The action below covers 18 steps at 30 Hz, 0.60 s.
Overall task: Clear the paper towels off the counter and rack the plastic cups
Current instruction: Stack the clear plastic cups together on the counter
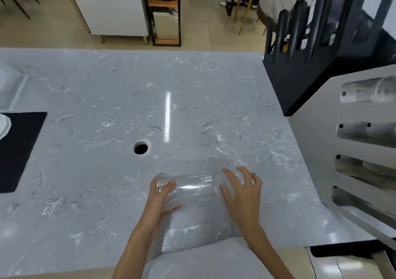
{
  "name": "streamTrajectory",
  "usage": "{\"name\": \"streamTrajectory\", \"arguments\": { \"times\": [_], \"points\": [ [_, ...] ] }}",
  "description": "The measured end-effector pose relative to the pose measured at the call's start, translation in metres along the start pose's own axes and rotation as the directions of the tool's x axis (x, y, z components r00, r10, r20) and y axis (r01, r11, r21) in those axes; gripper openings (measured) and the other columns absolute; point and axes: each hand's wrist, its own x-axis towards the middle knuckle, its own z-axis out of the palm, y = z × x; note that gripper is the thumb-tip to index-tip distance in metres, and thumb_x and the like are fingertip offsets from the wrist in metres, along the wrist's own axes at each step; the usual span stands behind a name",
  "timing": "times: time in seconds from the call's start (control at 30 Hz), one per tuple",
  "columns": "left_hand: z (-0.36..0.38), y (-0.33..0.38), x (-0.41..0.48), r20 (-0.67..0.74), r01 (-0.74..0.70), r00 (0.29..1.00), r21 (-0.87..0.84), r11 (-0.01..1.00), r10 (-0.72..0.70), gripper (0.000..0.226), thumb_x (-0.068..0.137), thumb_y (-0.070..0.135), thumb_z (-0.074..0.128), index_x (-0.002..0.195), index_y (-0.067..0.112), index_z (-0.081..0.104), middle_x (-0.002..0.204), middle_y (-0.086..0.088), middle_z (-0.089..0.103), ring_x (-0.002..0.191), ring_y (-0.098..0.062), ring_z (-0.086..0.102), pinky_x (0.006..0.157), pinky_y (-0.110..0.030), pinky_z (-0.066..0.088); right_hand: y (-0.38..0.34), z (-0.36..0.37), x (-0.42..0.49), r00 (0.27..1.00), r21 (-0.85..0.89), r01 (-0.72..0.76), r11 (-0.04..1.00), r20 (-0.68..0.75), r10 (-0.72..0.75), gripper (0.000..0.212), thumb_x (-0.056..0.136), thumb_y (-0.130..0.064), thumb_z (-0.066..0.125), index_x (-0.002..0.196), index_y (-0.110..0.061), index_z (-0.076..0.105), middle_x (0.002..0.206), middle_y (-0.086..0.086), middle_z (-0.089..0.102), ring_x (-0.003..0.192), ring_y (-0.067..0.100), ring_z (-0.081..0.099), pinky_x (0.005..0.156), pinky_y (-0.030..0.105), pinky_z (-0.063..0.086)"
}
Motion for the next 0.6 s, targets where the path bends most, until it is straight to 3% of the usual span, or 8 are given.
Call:
{"name": "streamTrajectory", "arguments": {
  "times": [0.17,0.27,0.4,0.5,0.6],
  "points": [
    [0.007,-0.001,0.001,0.043,0.017,0.999,0.024,1.000,-0.018,0.062,0.085,0.042,0.076,0.140,0.030,0.050,0.133,-0.006,0.066,0.119,-0.026,0.067,0.091,-0.048,0.060,-0.005,0.008,0.002,0.997,0.039,-0.060,0.997,-0.036,0.061,0.043,0.081,-0.029,0.081,0.122,-0.035,0.068,0.136,0.005,0.057,0.117,0.034,0.044,0.088,0.046,0.052],
    [0.006,-0.004,0.000,0.044,0.013,0.999,0.023,1.000,-0.014,0.054,0.087,0.040,0.074,0.136,0.029,0.054,0.129,-0.005,0.068,0.110,-0.022,0.071,0.080,-0.040,0.063,-0.006,0.011,0.000,0.996,0.047,-0.072,0.996,-0.054,0.075,0.045,0.082,-0.029,0.080,0.124,-0.036,0.066,0.137,0.003,0.055,0.119,0.033,0.044,0.088,0.046,0.052],
    [-0.001,-0.010,-0.002,0.017,0.027,1.000,0.000,1.000,-0.027,0.052,0.088,0.038,0.074,0.135,0.031,0.055,0.121,0.001,0.072,0.098,-0.013,0.075,0.076,-0.038,0.062,-0.005,0.012,0.000,0.996,0.045,-0.058,0.997,-0.064,0.061,0.045,0.081,-0.028,0.081,0.124,-0.035,0.067,0.136,0.004,0.056,0.119,0.033,0.044,0.088,0.046,0.052],
    [-0.006,-0.013,-0.005,-0.001,0.019,1.000,0.002,1.000,-0.019,0.050,0.085,0.038,0.075,0.132,0.032,0.056,0.114,0.007,0.075,0.095,-0.009,0.076,0.079,-0.041,0.063,-0.004,0.013,0.001,0.996,0.054,-0.060,0.997,-0.068,0.063,0.045,0.080,-0.027,0.081,0.123,-0.036,0.067,0.135,0.002,0.056,0.118,0.032,0.044,0.086,0.046,0.052],
    [-0.010,-0.015,-0.006,-0.006,0.010,1.000,-0.001,1.000,-0.010,0.060,0.083,0.042,0.078,0.136,0.031,0.053,0.122,0.003,0.072,0.107,-0.017,0.073,0.088,-0.048,0.061,-0.004,0.014,0.001,0.995,0.049,-0.064,0.997,-0.068,0.067,0.046,0.079,-0.026,0.081,0.122,-0.037,0.067,0.135,0.001,0.055,0.117,0.033,0.044,0.084,0.047,0.052]
  ]
}}
